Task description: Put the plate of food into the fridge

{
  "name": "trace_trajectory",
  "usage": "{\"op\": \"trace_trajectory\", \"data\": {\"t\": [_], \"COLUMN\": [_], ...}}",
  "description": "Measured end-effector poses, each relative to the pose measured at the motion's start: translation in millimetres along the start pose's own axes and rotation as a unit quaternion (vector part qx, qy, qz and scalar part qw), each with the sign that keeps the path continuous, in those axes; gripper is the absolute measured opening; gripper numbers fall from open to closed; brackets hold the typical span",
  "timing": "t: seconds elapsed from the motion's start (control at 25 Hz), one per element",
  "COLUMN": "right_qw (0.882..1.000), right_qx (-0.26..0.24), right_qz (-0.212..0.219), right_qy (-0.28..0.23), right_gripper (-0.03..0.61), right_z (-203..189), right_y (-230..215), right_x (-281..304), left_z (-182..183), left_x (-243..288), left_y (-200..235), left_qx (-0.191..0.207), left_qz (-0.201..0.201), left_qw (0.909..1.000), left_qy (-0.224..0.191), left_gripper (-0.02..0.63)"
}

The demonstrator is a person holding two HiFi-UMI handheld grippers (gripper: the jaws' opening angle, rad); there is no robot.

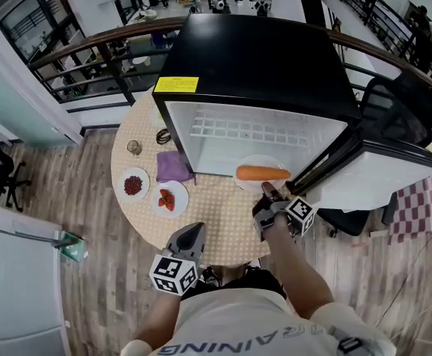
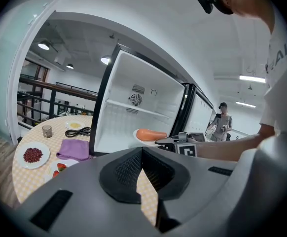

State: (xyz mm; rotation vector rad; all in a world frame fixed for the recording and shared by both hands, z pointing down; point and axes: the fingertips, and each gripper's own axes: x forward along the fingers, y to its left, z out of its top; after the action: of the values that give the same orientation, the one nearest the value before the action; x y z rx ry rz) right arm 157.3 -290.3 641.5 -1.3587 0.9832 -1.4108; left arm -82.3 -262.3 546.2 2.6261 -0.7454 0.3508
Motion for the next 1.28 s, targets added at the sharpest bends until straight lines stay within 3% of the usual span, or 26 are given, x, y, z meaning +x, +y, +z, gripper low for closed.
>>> {"op": "trace_trajectory", "data": {"t": [0.76, 1.28], "right_qw": [0.995, 0.989], "right_qx": [0.015, 0.017], "right_qz": [-0.041, -0.076], "right_qy": [-0.095, -0.127], "right_gripper": [0.041, 0.054], "right_z": [44, 60], "right_y": [-12, -21], "right_x": [97, 120], "left_z": [-11, -15], "left_x": [-9, -6], "left_y": [22, 27], "left_qx": [-0.018, -0.025], "left_qz": [0.024, 0.030], "left_qw": [0.9995, 0.9991], "left_qy": [0.010, 0.016], "left_gripper": [0.009, 0.009]}}
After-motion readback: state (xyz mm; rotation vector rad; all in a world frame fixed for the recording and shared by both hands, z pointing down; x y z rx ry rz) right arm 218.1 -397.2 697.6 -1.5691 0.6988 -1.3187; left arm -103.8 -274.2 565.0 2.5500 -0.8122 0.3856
